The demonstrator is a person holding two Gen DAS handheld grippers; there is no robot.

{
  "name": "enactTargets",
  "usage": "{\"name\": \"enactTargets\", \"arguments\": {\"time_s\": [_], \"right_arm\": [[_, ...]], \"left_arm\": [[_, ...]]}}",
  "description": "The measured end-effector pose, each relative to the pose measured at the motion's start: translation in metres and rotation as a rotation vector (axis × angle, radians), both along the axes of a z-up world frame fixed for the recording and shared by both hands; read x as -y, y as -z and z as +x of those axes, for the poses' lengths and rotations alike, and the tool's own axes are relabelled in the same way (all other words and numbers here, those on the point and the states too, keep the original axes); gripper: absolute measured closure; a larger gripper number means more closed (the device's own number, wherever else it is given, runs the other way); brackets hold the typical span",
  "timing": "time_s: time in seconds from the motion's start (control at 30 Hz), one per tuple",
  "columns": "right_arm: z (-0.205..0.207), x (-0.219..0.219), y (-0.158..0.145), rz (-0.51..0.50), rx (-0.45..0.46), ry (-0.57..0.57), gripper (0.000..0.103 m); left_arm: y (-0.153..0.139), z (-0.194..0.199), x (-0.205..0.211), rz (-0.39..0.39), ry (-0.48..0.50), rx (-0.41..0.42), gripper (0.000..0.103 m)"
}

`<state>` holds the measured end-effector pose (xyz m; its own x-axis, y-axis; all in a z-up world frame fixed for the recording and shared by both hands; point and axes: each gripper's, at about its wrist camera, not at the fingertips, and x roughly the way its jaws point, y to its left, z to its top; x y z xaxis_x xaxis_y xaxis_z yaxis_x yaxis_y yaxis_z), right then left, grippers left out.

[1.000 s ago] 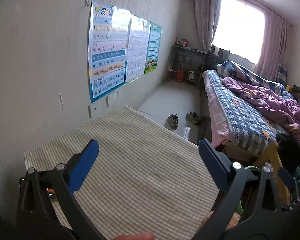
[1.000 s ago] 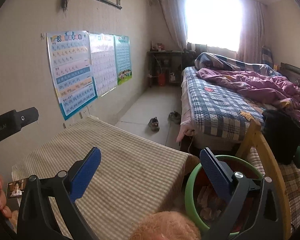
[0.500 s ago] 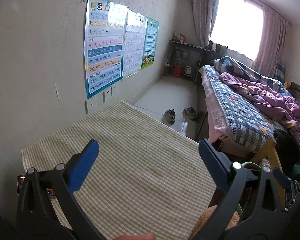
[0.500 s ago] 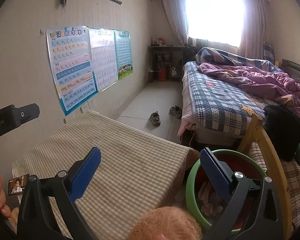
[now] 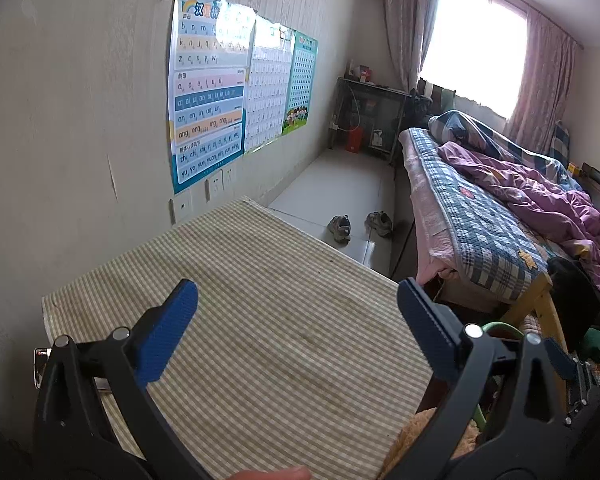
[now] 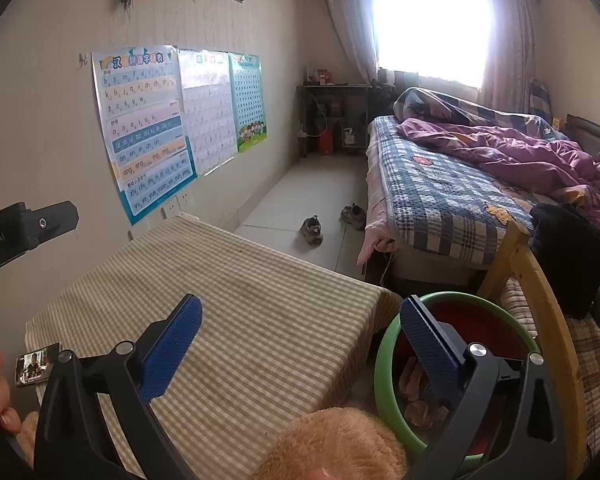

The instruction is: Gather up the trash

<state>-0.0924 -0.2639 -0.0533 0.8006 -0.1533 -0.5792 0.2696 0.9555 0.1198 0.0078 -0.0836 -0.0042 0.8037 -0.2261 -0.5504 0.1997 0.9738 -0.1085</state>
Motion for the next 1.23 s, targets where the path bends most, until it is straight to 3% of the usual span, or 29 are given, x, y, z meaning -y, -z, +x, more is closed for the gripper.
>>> {"name": "enactTargets", "arguments": {"time_s": [0.97, 1.1, 1.23], "right_arm": [[0.005, -0.003, 0.009, 0.029, -0.034, -0.009, 0.007], [0.016, -0.024, 0.015, 0.099, -0.053, -0.053, 0.007], [0.039, -0.082, 0.045, 0.13, -0.173, -0.134, 0.007]], "left_arm": [[0.011, 0.005, -0.002, -0.035, 0.03, -0.077, 0.005], [0.014, 0.014, -0.028, 0.014, -0.04, -0.057, 0.005], [0.036, 0.018, -0.085, 0.019, -0.147, -0.112, 0.005]]}}
